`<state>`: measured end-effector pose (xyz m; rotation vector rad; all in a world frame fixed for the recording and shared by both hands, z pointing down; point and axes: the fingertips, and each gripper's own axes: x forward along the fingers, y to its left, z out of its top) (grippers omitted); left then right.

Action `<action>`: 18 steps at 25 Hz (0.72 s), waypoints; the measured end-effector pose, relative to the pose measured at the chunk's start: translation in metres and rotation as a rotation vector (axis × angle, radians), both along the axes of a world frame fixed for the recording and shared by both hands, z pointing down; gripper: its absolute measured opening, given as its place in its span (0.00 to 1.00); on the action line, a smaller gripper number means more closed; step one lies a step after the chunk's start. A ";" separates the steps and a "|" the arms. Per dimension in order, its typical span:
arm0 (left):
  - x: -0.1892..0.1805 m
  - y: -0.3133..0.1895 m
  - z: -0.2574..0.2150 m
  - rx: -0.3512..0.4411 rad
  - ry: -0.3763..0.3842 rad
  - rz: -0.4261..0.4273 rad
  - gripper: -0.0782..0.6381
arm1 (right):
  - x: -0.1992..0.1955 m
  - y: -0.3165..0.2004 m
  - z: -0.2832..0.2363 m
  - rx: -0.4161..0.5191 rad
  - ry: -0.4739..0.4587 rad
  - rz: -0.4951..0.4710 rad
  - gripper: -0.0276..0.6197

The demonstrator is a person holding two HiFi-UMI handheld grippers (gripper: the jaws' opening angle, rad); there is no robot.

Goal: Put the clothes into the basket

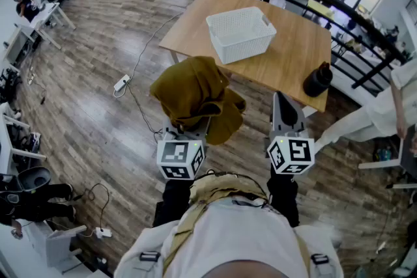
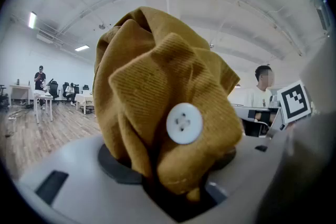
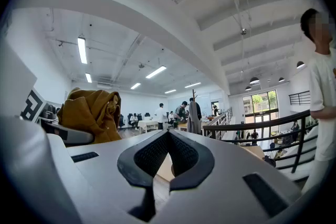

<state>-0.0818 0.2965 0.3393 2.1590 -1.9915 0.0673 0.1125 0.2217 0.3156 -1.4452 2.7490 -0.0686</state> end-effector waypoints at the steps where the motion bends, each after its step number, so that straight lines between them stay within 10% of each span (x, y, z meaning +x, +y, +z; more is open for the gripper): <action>1: -0.002 -0.002 -0.001 0.002 -0.003 -0.005 0.49 | -0.001 -0.002 0.000 0.002 0.001 -0.004 0.07; 18: -0.017 -0.008 0.016 -0.031 0.004 0.027 0.50 | -0.010 0.002 0.015 -0.034 0.028 0.039 0.07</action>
